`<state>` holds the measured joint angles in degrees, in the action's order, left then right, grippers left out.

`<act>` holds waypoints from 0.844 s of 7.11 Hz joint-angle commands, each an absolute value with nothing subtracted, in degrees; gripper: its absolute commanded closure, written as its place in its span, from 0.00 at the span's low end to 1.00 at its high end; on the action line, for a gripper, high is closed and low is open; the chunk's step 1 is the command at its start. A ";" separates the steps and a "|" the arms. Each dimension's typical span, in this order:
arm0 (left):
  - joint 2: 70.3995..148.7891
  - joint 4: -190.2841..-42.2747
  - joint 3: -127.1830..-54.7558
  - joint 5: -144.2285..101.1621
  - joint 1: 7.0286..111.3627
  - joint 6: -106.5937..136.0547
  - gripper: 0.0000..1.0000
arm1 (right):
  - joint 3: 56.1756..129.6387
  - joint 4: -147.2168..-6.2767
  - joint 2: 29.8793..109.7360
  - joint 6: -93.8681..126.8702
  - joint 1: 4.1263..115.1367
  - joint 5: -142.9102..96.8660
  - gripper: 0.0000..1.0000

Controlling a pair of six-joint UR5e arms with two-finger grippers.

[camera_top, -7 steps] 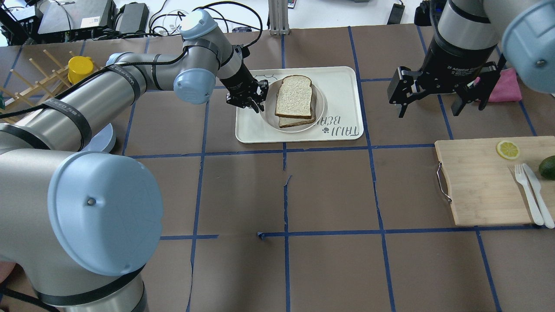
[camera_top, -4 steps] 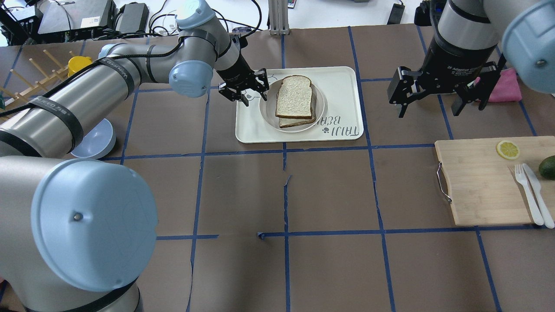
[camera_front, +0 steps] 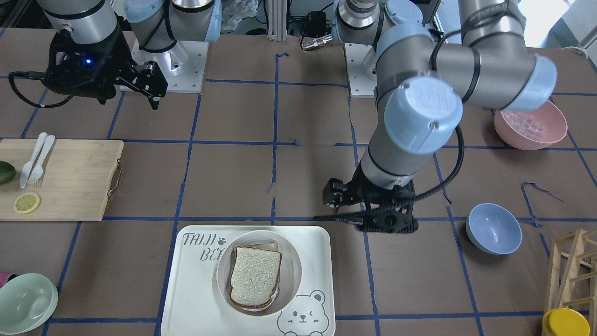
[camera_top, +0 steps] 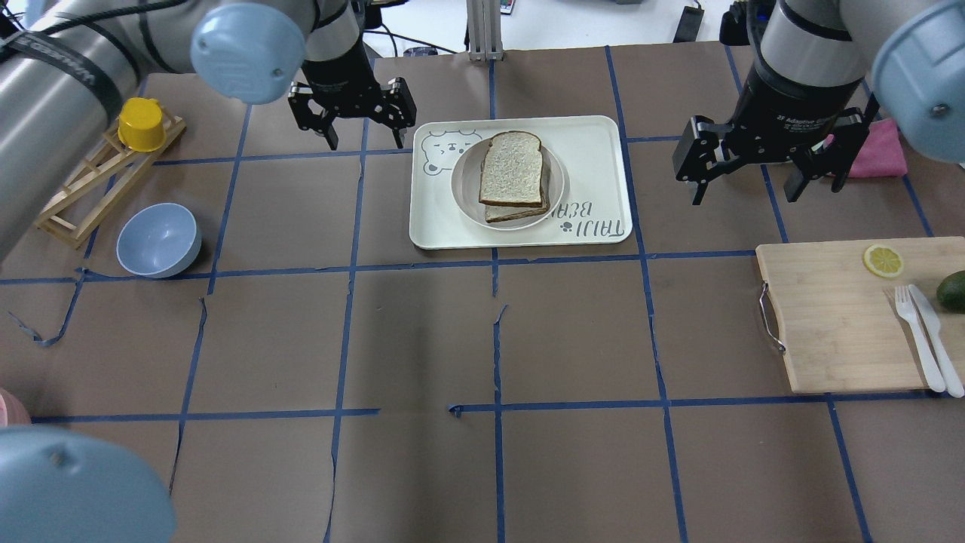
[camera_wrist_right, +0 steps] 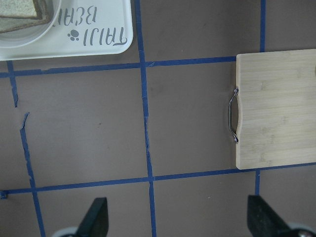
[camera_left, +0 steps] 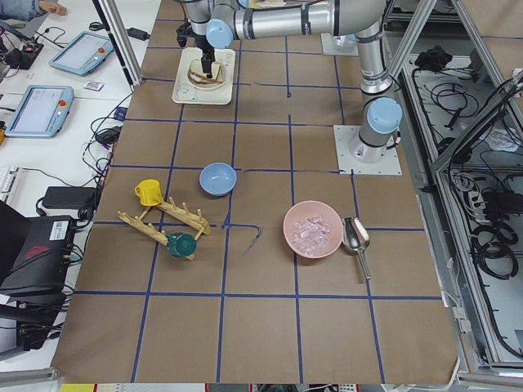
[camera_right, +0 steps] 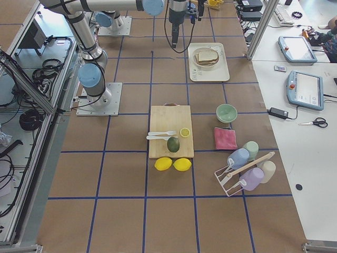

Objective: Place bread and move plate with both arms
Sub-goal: 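Open the left gripper and lift it away from the plate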

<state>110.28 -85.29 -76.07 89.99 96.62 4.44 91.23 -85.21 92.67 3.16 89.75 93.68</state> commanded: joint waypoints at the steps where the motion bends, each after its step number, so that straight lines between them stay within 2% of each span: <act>1: 100.06 -92.27 -76.99 91.93 96.50 4.04 0.00 | 91.14 -84.99 92.72 2.55 89.74 93.43 0.00; 3: 93.10 -92.21 -83.81 91.50 94.59 -0.68 0.00 | 91.14 -84.81 92.55 -2.87 89.65 91.50 0.01; 4: 91.34 -86.28 -87.24 91.06 92.48 -1.83 0.00 | 91.14 -84.73 92.64 -2.99 89.65 91.49 0.00; 6: 90.79 -85.43 -87.89 89.57 92.64 -0.79 0.00 | 91.23 -84.64 92.64 -2.81 89.65 91.58 0.00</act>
<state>91.30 -86.37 -87.11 90.65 92.88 -1.03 91.19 -84.72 92.62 -2.81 89.65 91.54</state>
